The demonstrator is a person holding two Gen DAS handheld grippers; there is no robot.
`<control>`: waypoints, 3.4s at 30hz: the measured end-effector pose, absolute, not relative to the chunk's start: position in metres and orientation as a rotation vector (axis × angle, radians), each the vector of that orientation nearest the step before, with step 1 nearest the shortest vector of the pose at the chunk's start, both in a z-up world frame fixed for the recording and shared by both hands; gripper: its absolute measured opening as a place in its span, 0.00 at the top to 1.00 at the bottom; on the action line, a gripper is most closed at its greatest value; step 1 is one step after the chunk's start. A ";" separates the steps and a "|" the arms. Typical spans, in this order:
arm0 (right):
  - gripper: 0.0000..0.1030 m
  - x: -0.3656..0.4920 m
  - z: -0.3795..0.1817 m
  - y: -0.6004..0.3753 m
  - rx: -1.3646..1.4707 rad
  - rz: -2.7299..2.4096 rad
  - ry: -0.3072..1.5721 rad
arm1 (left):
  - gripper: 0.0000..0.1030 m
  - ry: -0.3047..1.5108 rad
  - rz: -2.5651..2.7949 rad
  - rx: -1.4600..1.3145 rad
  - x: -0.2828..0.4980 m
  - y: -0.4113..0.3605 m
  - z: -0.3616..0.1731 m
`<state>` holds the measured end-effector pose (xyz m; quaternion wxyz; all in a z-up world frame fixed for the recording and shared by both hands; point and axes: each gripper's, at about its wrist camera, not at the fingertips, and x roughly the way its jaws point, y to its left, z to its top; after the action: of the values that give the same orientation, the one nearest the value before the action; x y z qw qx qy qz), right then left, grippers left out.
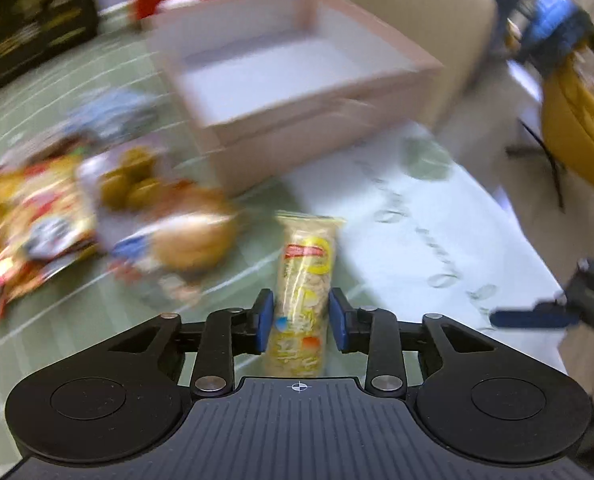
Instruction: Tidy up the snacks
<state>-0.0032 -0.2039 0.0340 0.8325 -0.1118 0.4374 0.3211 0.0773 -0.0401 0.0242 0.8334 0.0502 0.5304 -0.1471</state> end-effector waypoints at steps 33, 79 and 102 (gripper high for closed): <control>0.19 0.042 0.009 -0.068 -0.045 0.498 1.127 | 0.68 1.107 0.096 -0.354 -0.052 0.125 0.030; 0.46 0.130 0.177 -0.271 -0.103 0.374 0.567 | 0.68 0.735 -0.328 -0.311 0.088 0.010 0.178; 0.43 0.300 0.036 -0.189 -0.052 0.305 0.902 | 0.68 0.984 -0.025 -0.367 0.130 0.047 0.065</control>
<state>0.3003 -0.1891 0.0363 0.8885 -0.0250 0.4340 0.1467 0.1296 0.0474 0.0655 0.8653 -0.1752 0.4696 -0.0118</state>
